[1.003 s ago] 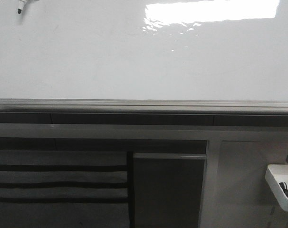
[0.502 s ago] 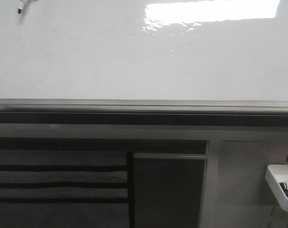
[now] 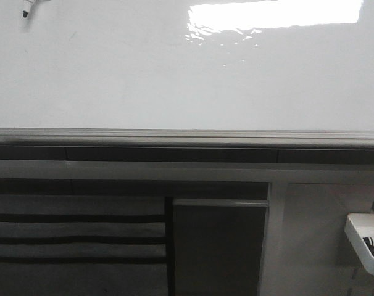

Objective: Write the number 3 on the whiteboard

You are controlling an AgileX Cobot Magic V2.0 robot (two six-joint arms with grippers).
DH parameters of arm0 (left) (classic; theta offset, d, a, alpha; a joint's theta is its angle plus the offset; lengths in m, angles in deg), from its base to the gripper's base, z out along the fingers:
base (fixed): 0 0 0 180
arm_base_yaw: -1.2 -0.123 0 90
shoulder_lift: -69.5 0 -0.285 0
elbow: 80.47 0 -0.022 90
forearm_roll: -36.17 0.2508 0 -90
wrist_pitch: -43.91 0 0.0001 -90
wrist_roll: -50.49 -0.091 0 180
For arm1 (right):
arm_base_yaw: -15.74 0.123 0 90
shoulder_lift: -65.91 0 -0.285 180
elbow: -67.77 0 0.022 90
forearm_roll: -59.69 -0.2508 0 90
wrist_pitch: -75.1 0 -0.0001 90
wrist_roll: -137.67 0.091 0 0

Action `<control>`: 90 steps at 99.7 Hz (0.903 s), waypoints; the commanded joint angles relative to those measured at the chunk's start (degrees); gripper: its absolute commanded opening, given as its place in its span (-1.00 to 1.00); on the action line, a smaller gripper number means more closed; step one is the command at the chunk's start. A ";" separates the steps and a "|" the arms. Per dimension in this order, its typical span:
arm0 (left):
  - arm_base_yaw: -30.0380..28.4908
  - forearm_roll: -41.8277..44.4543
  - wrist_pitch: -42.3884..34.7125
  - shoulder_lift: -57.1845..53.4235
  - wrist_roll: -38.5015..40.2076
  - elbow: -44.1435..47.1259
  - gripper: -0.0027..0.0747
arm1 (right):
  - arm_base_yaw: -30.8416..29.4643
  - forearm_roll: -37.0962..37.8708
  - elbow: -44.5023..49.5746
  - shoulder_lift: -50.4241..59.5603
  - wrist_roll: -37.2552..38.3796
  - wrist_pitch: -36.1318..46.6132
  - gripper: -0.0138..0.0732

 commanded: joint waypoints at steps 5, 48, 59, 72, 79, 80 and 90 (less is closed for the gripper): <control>-0.20 -0.78 3.91 -0.99 0.50 -9.05 -0.98 | -0.36 0.59 -6.50 1.03 -0.56 -0.29 -0.85; -0.20 0.34 25.39 15.52 -1.78 -36.47 -0.98 | -0.36 0.36 -31.13 -13.80 -0.56 -14.29 -0.85; -0.20 0.34 24.68 16.78 -1.78 -36.41 -0.98 | -0.36 0.36 -31.04 -14.28 -0.56 -13.71 -0.85; -0.20 0.34 24.68 17.36 -1.78 -36.37 -0.98 | -0.36 0.36 -31.04 -14.28 -0.56 -13.49 -0.85; -0.20 0.34 24.68 17.36 -1.78 -36.37 -0.98 | -0.36 0.36 -31.04 -14.28 -0.56 -13.49 -0.85; -0.20 0.34 24.68 17.36 -1.78 -36.37 -0.98 | -0.36 0.36 -31.04 -14.28 -0.56 -13.49 -0.85; -0.20 0.34 24.68 17.36 -1.78 -36.37 -0.98 | -0.36 0.36 -31.04 -14.28 -0.56 -13.49 -0.85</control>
